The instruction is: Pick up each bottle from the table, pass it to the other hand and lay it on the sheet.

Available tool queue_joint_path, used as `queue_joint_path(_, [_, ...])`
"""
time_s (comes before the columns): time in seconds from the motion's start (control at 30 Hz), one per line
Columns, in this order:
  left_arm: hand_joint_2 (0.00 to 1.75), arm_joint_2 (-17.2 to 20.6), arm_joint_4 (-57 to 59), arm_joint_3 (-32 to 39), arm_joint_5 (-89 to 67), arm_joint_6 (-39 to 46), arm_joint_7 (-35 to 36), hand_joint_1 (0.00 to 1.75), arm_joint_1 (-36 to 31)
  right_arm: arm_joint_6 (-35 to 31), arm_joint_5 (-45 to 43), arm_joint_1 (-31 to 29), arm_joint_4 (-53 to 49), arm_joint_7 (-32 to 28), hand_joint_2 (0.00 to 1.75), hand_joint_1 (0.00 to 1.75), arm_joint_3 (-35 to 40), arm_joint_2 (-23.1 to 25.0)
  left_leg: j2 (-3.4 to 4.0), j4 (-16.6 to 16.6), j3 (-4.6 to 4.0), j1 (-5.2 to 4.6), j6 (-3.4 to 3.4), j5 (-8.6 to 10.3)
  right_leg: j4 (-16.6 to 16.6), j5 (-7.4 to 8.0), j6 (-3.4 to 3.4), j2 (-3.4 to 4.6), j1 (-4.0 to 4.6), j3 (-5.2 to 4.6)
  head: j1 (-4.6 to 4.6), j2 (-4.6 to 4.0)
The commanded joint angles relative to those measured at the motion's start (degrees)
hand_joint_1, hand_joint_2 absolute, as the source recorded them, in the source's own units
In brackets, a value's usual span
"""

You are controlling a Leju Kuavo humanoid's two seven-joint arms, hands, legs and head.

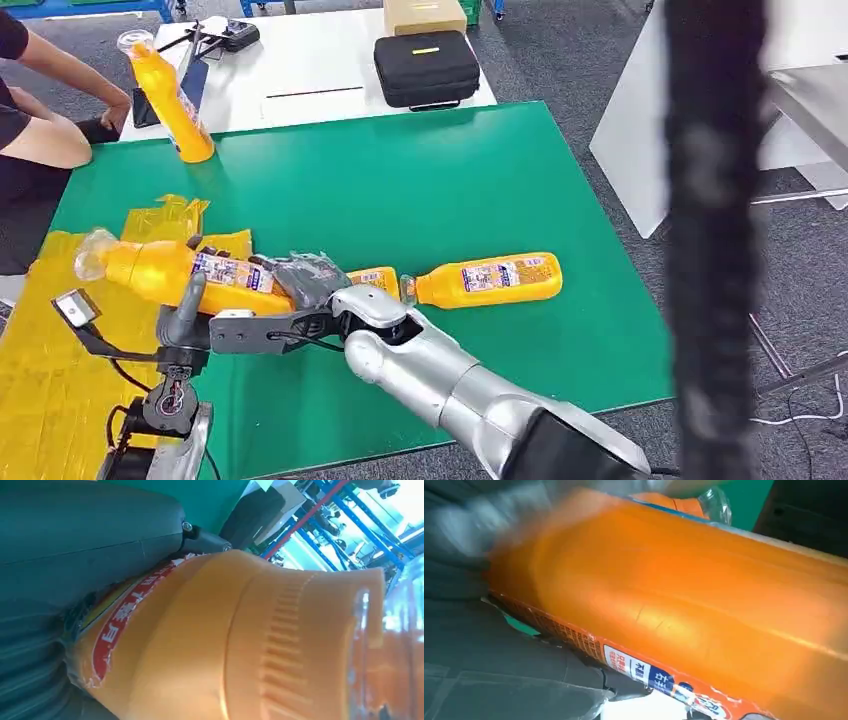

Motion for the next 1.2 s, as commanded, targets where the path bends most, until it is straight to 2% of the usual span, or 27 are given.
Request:
queue_joint_path(0.03, [1.75, 0.04, 2.7, -2.31, -0.05, -0.21, 0.15, 1.75, -5.77, 0.54, 0.48, -0.02, 4.55, -0.16, 1.75, 1.75, 1.04, -0.83, -0.35, 0.03, 0.32, 0.12, -0.22, -0.12, 0.0, -0.23, -0.02, -0.47, 0.13, 0.46, 0.02, 0.0])
queue_joint_path(0.13, [1.75, 0.03, 2.7, -2.29, -0.05, -0.15, 0.15, 1.75, -5.78, 0.03, 0.35, 0.27, 4.14, -0.46, 1.75, 1.75, 0.53, -0.83, -0.26, 0.01, 0.25, 0.1, -0.18, -0.08, -0.02, -0.16, -0.02, -0.37, 0.11, 0.36, 0.02, 0.0])
queue_joint_path(0.17, [1.75, 0.11, 2.41, -1.95, -1.04, 0.39, -1.02, 1.75, -5.72, -2.52, 0.79, 0.27, 3.15, -1.03, 1.75, 0.0, -0.52, -1.54, -0.3, 0.05, 0.36, 0.14, -0.24, -0.15, 0.0, -0.24, -0.02, -0.45, 0.14, 0.5, 0.02, 0.0])
queue_joint_path(0.2, [1.75, 0.2, 2.03, -1.55, -2.41, 1.27, -2.19, 1.75, -5.75, -3.4, -1.12, 0.45, 1.46, -2.24, 1.75, 0.0, -3.74, -2.41, -0.28, 0.01, 0.23, 0.1, -0.17, -0.07, -0.02, -0.16, -0.02, -0.4, 0.1, 0.34, 0.02, 0.0])
queue_joint_path(0.23, [1.75, 0.36, 1.63, -1.15, -3.18, 1.77, -2.64, 1.75, -5.77, -3.88, -2.16, 0.51, -0.19, -2.95, 0.0, 0.0, -6.24, -3.47, -0.24, 0.0, 0.13, 0.08, -0.12, -0.02, -0.03, -0.1, -0.01, -0.32, 0.08, 0.22, 0.02, 0.0])
queue_joint_path(0.33, [1.75, 0.85, -0.97, 1.01, -12.0, 10.24, -6.42, 1.75, -5.69, -8.58, -7.04, 3.2, -11.62, -8.12, 0.0, 0.0, -17.47, -8.22, -0.38, 0.09, 0.1, 0.12, -0.15, -0.05, 0.01, -0.15, 0.01, -0.47, 0.12, 0.27, 0.04, 0.0])
queue_joint_path(0.37, [1.75, 1.33, -2.12, 1.7, -14.12, 12.31, -7.35, 1.75, -5.52, -7.45, -8.14, 4.18, -16.19, -8.65, 0.0, 0.0, -21.3, -10.12, -0.4, 0.15, 0.18, 0.14, -0.19, -0.11, 0.05, -0.21, 0.01, -0.52, 0.15, 0.38, 0.02, 0.0])
queue_joint_path(0.43, [1.75, 2.08, -3.6, 3.24, -24.91, 22.18, -12.3, 1.75, -6.76, -5.38, -11.03, 5.36, -23.09, -9.47, 0.0, 0.0, -27.22, -13.32, -0.4, 0.23, 0.09, 0.15, -0.18, -0.14, 0.11, -0.22, 0.03, -0.51, 0.15, 0.31, 0.02, 0.0])
queue_joint_path(0.47, [1.75, 2.37, -3.55, 3.71, -36.81, 33.32, -16.49, 1.75, -8.36, -3.81, -11.88, 5.86, -25.55, -10.45, 0.0, 0.0, -29.01, -14.85, -0.43, 0.14, -0.08, 0.09, -0.11, -0.02, 0.07, -0.12, 0.03, -0.48, 0.09, 0.14, 0.02, 0.0])
queue_joint_path(0.5, [1.75, 2.79, -3.14, 4.04, -41.98, 38.05, -16.01, 1.75, -10.4, -3.24, -14.0, 6.8, -28.03, -13.66, 0.0, 0.0, -31.39, -16.05, -0.52, 0.24, 0.03, 0.11, -0.16, -0.11, 0.15, -0.23, 0.03, -0.6, 0.11, 0.29, 0.04, 0.0])
queue_joint_path(0.53, [1.75, 2.91, -2.91, 4.42, -44.29, 40.45, -16.86, 1.75, -11.64, -3.57, -14.11, 6.83, -28.14, -14.35, 0.0, 0.0, -32.32, -16.64, -0.5, 0.16, -0.08, 0.11, -0.09, 0.0, 0.05, -0.12, 0.02, -0.54, 0.12, 0.18, 0.04, 0.0])
queue_joint_path(0.57, [1.75, 3.64, -1.51, 4.02, -52.36, 47.9, -18.71, 1.75, -13.09, -3.52, -14.38, 6.66, -27.83, -14.69, 0.0, 0.0, -33.07, -16.68, -0.71, 0.24, -0.06, 0.15, -0.14, -0.03, 0.11, -0.19, 0.03, -0.78, 0.15, 0.28, 0.04, 0.0])
queue_joint_path(0.67, [1.75, 4.38, 4.42, 2.23, -68.29, 58.36, -16.62, 1.75, -18.47, -1.09, -16.29, 4.85, -24.85, -14.8, 0.0, 0.0, -32.85, -15.85, -0.5, 0.13, -0.1, 0.04, -0.07, 0.05, 0.06, -0.04, 0.07, -0.56, 0.05, 0.14, 0.04, 0.0])
queue_joint_path(0.7, [1.75, 2.37, 6.19, 6.42, -76.47, 58.45, -16.99, 1.75, -19.53, -0.65, -16.4, 4.19, -23.14, -14.82, 0.0, 0.0, -31.96, -15.53, -0.54, 0.21, 0.02, 0.07, -0.15, -0.03, 0.14, -0.14, 0.05, -0.64, 0.09, 0.28, 0.02, 0.0])
queue_joint_path(0.73, [1.75, 2.37, 6.19, 6.42, -76.47, 58.45, -16.99, 1.75, -19.53, -0.65, -16.4, 4.19, -23.14, -14.82, 0.0, 0.0, -31.96, -15.53, -0.44, 0.12, 0.02, 0.03, -0.1, 0.03, 0.06, -0.05, 0.06, -0.51, 0.05, 0.23, 0.04, 0.0])
queue_joint_path(0.77, [1.75, 0.58, 7.95, 9.97, -81.59, 58.45, -18.37, 1.75, -20.25, -0.52, -16.59, 3.56, -21.49, -15.05, 0.0, 0.0, -31.2, -15.07, -0.43, 0.16, 0.19, 0.06, -0.18, -0.06, 0.1, -0.14, 0.05, -0.54, 0.07, 0.4, 0.02, 0.0])
queue_joint_path(0.8, [1.75, -0.99, 11.3, 13.52, -92.51, 58.45, -17.29, 1.75, -21.54, 0.95, -16.14, 2.5, -19.55, -14.29, 0.0, 0.0, -29.4, -15.14, -0.31, 0.08, 0.08, 0.02, -0.1, 0.01, 0.02, -0.03, 0.07, -0.36, 0.04, 0.26, 0.02, 0.0])
queue_joint_path(0.83, [1.75, -0.99, 11.3, 13.52, -92.51, 58.45, -17.29, 1.75, -21.54, 0.95, -16.14, 2.5, -19.55, -14.29, 0.0, 0.0, -29.4, -15.14, -0.24, 0.1, 0.19, 0.03, -0.15, -0.04, 0.04, -0.06, 0.07, -0.32, 0.04, 0.35, 0.02, 0.0])
queue_joint_path(0.87, [1.75, -1.8, 14.79, 16.42, -101.52, 58.45, -16.23, 1.75, -22.97, 2.7, -15.91, 1.74, -18.12, -13.69, 0.0, 0.0, -27.95, -15.04, -0.21, 0.06, 0.1, -0.01, -0.09, 0.02, 0.02, 0.0, 0.08, -0.27, 0.0, 0.24, 0.0, 0.0])
queue_joint_path(0.93, [1.75, -1.84, 17.32, 16.52, -103.81, 58.45, -15.49, 1.75, -23.93, 3.37, -15.38, 1.37, -17.57, -13.29, 0.0, 0.0, -27.17, -15.22, -0.15, 0.06, 0.11, -0.01, -0.09, 0.02, 0.04, -0.01, 0.08, -0.26, 0.0, 0.25, 0.02, 0.0])
queue_joint_path(0.97, [1.75, -1.65, 22.05, 17.39, -110.23, 58.45, -13.15, 1.75, -26.1, 4.44, -14.93, 0.86, -16.43, -12.09, 1.75, 0.0, -26.26, -15.09, -0.18, 0.1, 0.19, 0.01, -0.14, -0.02, 0.07, -0.06, 0.08, -0.33, 0.02, 0.34, 0.02, 0.0])
queue_joint_path(1.0, [1.75, -1.15, 28.18, 16.68, -113.24, 58.45, -11.01, 1.75, -28.52, 5.31, -14.52, 0.46, -15.62, -11.35, 1.75, 0.0, -25.36, -14.89, -0.17, 0.06, 0.13, 0.02, -0.1, 0.03, 0.02, -0.01, 0.08, -0.29, 0.03, 0.26, 0.04, 0.0])
queue_joint_path(1.2, [1.75, -1.15, 28.18, 16.68, -113.24, 58.45, -11.01, 1.75, -28.52, 5.31, -14.52, 0.46, -15.62, -11.35, 1.75, 0.0, -25.36, -14.89, -0.2, 0.1, 0.15, 0.02, -0.14, 0.01, 0.07, -0.07, 0.08, -0.34, 0.04, 0.3, 0.02, 0.0])
